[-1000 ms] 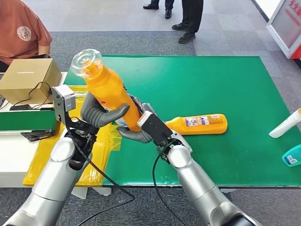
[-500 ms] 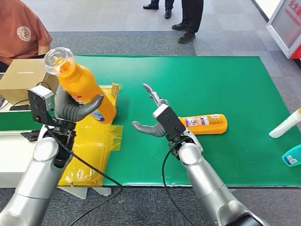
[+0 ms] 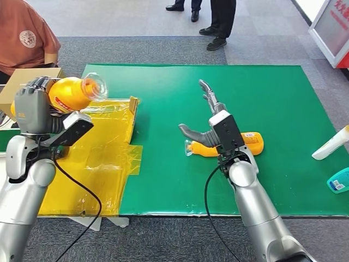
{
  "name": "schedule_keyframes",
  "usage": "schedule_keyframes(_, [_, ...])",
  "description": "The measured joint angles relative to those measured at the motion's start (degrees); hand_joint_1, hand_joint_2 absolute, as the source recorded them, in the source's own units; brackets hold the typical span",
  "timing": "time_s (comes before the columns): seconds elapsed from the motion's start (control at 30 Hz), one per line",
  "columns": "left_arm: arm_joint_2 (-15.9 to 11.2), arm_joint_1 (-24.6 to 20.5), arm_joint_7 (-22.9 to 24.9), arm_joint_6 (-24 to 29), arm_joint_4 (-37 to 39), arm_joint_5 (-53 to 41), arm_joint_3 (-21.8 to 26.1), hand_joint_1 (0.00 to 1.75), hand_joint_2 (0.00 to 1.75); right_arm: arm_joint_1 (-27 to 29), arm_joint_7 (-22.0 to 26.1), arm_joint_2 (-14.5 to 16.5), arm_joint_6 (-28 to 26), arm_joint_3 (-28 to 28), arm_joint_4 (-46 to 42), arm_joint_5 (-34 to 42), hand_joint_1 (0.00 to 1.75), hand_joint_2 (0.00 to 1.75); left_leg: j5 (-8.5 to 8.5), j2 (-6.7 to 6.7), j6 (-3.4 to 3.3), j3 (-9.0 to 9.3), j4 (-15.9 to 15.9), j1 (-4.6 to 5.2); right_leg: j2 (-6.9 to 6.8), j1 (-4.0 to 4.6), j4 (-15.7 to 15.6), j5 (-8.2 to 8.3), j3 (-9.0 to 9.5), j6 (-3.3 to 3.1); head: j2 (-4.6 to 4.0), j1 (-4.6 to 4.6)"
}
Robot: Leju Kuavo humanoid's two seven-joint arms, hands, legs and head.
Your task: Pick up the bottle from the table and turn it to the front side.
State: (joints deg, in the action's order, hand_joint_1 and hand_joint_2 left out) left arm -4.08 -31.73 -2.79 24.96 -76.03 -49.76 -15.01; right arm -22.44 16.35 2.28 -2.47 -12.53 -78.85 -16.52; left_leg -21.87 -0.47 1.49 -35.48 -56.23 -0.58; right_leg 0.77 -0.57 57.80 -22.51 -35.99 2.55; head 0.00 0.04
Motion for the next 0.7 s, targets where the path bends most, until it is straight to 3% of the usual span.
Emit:
schedule_keyframes(0.37, [1.8, -3.9, 6.2, 1.7, 16.1, -26.1, -1.3, 1.75, 1.75, -0.8, -0.1, 0.1, 1.5, -0.9, -3.4, -0.8, 0.0, 1.75, 0.04, -0.01, 0.01, -0.01, 0.0, 0.0, 0.0, 0.0, 0.0, 0.04, -0.01, -0.02, 0.0, 0.01])
schedule_keyframes(0.7, [5.3, -4.8, 6.1, 3.3, 28.8, -30.3, -2.9, 1.75, 1.75, -0.4, -0.1, 0.1, 2.0, -2.1, -6.3, -1.2, 0.0, 1.75, 0.04, 0.0, 0.0, -0.03, 0.0, 0.0, 0.0, -0.01, 0.0, 0.04, -0.03, -0.01, 0.0, -0.01])
